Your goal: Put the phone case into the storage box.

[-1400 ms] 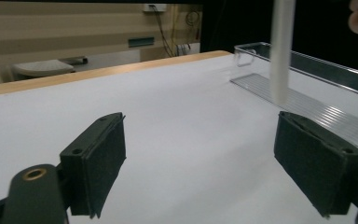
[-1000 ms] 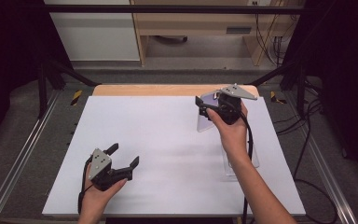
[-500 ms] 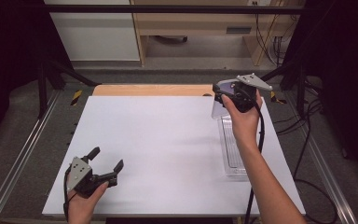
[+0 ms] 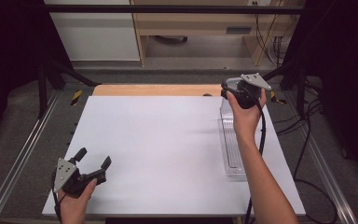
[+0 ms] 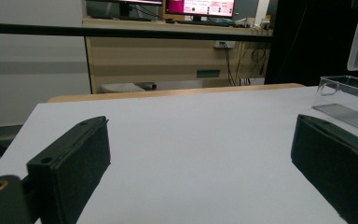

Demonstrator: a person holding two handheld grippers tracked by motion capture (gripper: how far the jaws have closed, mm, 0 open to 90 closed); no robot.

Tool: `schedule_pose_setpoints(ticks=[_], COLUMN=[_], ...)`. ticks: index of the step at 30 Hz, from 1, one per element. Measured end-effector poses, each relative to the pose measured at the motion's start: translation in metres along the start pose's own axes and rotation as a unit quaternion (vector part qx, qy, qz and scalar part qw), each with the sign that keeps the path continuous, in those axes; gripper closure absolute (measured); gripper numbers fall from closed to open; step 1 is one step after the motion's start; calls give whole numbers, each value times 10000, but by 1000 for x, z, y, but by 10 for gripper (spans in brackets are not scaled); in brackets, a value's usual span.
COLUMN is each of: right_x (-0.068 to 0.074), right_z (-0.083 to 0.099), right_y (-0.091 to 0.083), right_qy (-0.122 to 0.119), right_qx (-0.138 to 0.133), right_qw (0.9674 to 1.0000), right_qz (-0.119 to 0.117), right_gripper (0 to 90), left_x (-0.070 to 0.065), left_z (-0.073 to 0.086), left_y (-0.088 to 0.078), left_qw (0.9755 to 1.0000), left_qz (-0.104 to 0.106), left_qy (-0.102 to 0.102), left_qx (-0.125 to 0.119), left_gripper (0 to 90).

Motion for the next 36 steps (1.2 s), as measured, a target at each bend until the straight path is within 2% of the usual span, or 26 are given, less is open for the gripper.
schedule_pose_setpoints(ticks=[5,8,12,20,23,33,36], right_x=[-6,-9,-14,-19,-22,-25,-27], right_z=[5,12,20,36,39,51,54], right_y=[7,10,13,21,25,30,30], right_qy=[-55,31,18,29,141,59,104], right_qx=[-26,75,134,310,343,421,432], right_qw=[9999,9998,9996,9989,9987,9982,9979], right_qz=[151,153,248,343,347,430,463], right_gripper=[174,173,174,174,174,173,173], left_x=[-3,-5,-7,-9,-9,-11,-10], left_z=[2,3,4,7,6,7,7], left_y=[1,2,2,3,3,3,3], left_qw=[10000,10000,10000,9999,9999,9998,9998], left_qz=[21,32,38,97,102,111,108], left_qy=[-6,11,57,35,61,81,65], left_qx=[30,56,68,116,110,140,135], left_gripper=[44,45,48,49,49,50,50])
Point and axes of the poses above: each handheld gripper's, and its own axes: y roughly forward along the jaws, z roughly out of its underside, x roughly to its left, the point moved 10 cm from there along y, roughly forward along the jaws
